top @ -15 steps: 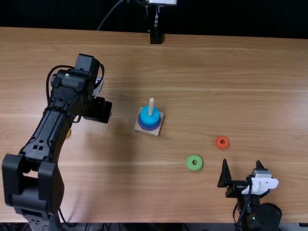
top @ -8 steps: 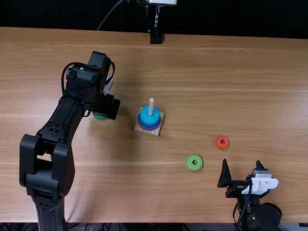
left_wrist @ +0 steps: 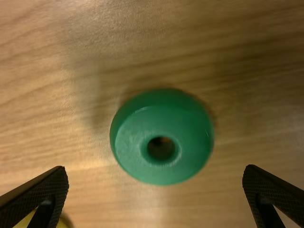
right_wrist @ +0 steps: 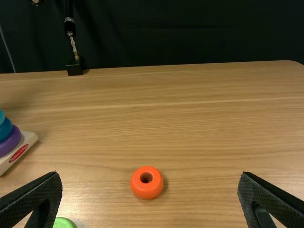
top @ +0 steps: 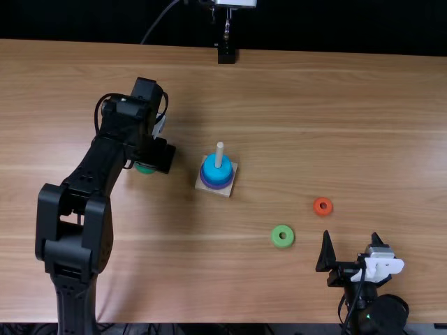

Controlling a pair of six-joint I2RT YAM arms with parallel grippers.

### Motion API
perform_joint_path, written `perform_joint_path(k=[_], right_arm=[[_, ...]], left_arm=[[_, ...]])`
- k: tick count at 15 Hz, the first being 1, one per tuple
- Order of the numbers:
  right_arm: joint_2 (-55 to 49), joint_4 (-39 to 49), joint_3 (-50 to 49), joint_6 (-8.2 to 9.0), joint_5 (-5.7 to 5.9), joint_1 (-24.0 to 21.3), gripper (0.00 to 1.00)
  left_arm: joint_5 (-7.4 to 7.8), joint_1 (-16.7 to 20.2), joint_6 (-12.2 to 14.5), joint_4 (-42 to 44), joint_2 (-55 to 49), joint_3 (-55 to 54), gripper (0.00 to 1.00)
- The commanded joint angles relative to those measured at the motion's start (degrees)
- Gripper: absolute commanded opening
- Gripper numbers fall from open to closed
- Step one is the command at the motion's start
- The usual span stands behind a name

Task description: Build the Hanoi tower: stack the rings onto the peg from bottom to top in this color order: purple, dark blue, light blue, dark green, light green, yellow, orange.

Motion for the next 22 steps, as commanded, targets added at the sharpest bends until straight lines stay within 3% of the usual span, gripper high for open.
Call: perform_joint_path(k=[1,8,11,14,18,20,22], right_arm=[[-0.73,-4.24,-3.06,0.10,-0.17,-0.66,1.00],[-0.73,-4.24,-3.06,0.10,-0.17,-0.66,1.00],[-0.73,-4.24,-3.06,0.10,-0.17,-0.66,1.00],[-0.73,-4.24,-3.06,0.10,-0.17,-0.66,1.00],[-0.73,-4.24,-3.06,0.10,-0.17,-0.66,1.00],[-0.73,-4.24,-3.06,0.10,-0.17,-0.66,1.00],[-0.73,-4.24,-3.06,0.10,-0.17,-0.66,1.00]], left_arm=[[0.05,-0.32,0.56,0.61,1.74,2.04,1.00],[0.27,-1.11,0.56,1.14,4.12,2.12,1.00],[2.06,-1.11,0.56,1.14,4.12,2.12,0.99],[3.64,-1.02,0.56,1.14,4.12,2.12,0.58],[3.53,-0.76,0.56,1.14,4.12,2.12,0.18],[3.53,-0.67,0.56,1.14,3.85,2.12,0.11],[3.53,-0.67,0.56,0.93,3.50,4.14,0.10]])
